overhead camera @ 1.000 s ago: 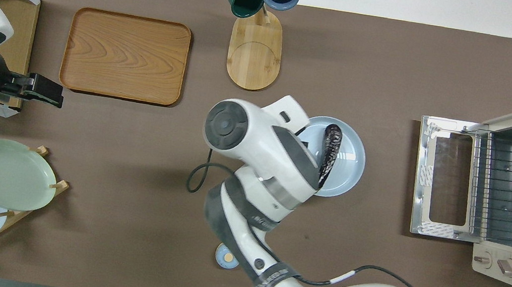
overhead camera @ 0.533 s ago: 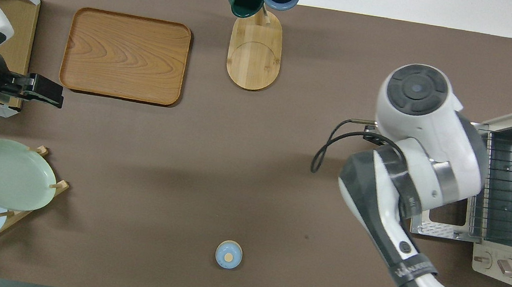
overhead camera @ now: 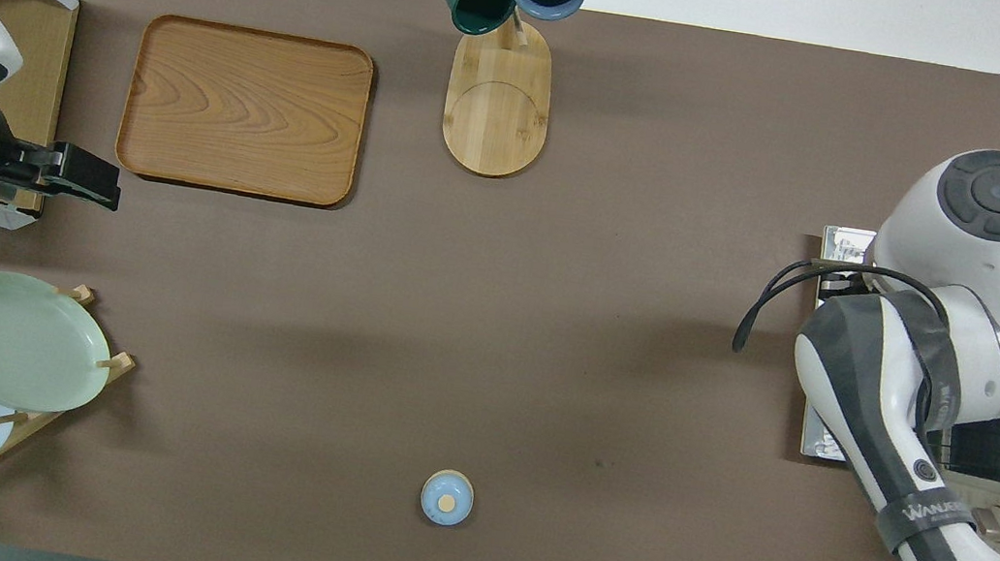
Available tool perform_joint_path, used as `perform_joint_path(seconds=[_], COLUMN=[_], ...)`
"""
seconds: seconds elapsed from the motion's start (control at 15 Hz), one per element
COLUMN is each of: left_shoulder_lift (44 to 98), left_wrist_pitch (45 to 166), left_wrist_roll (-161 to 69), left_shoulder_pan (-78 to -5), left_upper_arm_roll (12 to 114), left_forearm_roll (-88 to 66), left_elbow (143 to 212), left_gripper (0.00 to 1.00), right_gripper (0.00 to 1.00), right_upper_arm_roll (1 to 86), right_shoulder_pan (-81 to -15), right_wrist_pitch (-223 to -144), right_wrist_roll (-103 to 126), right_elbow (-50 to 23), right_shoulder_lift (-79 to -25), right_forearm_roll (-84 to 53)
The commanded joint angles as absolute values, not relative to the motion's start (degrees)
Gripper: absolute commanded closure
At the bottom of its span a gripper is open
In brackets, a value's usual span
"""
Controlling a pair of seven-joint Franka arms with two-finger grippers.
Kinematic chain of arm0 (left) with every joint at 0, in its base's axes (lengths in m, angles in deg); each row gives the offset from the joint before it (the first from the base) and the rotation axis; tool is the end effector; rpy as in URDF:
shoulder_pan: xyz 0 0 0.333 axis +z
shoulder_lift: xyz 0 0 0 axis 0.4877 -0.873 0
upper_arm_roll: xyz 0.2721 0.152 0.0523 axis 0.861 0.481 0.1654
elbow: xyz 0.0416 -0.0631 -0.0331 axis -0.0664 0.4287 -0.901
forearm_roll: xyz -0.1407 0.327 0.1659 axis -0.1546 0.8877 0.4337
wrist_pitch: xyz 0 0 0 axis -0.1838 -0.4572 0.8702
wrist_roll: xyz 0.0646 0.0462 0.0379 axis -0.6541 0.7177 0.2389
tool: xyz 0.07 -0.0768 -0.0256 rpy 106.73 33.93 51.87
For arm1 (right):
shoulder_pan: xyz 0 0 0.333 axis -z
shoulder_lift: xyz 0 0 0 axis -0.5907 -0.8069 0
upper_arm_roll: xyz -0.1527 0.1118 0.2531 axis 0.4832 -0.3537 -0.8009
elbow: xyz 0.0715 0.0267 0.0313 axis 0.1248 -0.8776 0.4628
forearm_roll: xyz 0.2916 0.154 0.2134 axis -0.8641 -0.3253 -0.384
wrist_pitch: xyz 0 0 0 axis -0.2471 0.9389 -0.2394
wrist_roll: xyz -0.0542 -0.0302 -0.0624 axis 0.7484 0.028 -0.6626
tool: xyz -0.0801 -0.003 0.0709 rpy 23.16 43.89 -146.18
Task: Put eggplant into oven
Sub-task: 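Carry the plate with the eggplant into the open oven with the right gripper, then release the plate inside the oven and pull the right gripper out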
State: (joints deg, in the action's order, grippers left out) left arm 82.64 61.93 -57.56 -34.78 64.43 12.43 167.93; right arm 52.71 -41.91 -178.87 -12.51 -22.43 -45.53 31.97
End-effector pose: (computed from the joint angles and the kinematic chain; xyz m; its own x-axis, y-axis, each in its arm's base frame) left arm 0.5401 -0.0718 0.5746 0.9974 -0.0542 -0.0481 -0.0527 -0.9981 0.0330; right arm 0.5745 0.0179 0.3904 0.9919 -0.0960 -0.0829 -0.0682 -0.9548 0.2893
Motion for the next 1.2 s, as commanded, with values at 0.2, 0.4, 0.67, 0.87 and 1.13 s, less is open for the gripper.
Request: perform_joint_path(seconds=[0.2, 0.4, 0.67, 0.87, 1.13], left_shoulder_lift=[83.5, 83.7, 83.7, 83.7, 83.7], left_wrist_pitch=[61.0, 61.5, 61.6, 61.6, 61.6], left_wrist_roll=[-57.6, -57.6, -57.6, -57.7, -57.7], left_shoulder_pan=[-33.3, -33.1, -33.1, -33.1, -33.2], left_upper_arm_roll=[62.8, 62.8, 62.9, 62.9, 62.9], left_forearm_roll=[13.8, 13.8, 13.8, 13.8, 13.8], left_elbow=[168.0, 168.2, 168.2, 168.2, 168.2], left_gripper=[0.00, 0.00, 0.00, 0.00, 0.00], right_gripper=[1.00, 1.00, 0.65, 0.55, 1.00], right_upper_arm_roll=[51.8, 51.8, 51.6, 51.2, 50.7], right_shoulder_pan=[-36.6, -34.7, -34.8, -35.7, -38.3], right_wrist_pitch=[-185.8, -185.9, -185.2, -183.9, -189.2], right_wrist_roll=[-7.1, -4.1, -3.7, -4.1, -5.4], right_elbow=[-31.0, -31.3, -30.1, -28.0, -28.0], right_shoulder_lift=[-42.1, -42.0, -42.3, -42.5, -43.2], right_forearm_roll=[32.6, 32.5, 31.8, 28.3, 24.2])
